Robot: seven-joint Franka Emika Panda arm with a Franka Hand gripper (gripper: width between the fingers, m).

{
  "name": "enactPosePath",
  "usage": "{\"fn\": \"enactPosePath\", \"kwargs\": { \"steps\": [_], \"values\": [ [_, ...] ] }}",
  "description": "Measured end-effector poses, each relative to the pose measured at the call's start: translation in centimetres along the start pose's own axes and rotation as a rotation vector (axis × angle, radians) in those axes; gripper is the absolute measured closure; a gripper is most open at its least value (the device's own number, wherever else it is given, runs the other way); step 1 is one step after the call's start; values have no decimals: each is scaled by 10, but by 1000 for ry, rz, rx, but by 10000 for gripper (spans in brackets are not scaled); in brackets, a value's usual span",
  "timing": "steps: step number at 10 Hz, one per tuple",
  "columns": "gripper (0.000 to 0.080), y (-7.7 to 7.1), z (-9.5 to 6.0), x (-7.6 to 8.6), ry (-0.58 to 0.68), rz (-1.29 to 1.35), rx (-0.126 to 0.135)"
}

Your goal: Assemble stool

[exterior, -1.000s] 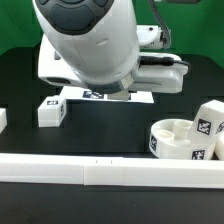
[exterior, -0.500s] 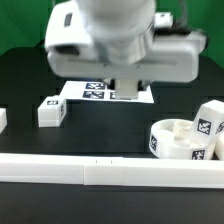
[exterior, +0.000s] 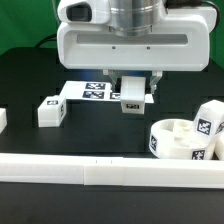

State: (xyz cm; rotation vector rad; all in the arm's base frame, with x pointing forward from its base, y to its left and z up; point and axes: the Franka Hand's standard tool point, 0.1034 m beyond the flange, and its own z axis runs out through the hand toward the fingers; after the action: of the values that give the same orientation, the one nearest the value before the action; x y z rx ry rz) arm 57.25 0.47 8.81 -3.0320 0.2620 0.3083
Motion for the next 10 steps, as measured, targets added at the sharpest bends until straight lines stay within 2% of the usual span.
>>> {"fn": "enactPosePath", "kwargs": {
  "steps": [1, 5, 7, 8, 9, 10],
  "values": [
    [462, -3, -2, -2, 47, -4, -1],
    [462, -39, -30, -3, 383, -65, -9],
    [462, -35, -26, -3, 486, -68, -16],
    [462, -35, -30, 1, 579, -72, -20],
    [462, -35, -28, 0, 652, -79, -25],
    [462, -40, -27, 0, 697, -92, -28]
  ]
}}
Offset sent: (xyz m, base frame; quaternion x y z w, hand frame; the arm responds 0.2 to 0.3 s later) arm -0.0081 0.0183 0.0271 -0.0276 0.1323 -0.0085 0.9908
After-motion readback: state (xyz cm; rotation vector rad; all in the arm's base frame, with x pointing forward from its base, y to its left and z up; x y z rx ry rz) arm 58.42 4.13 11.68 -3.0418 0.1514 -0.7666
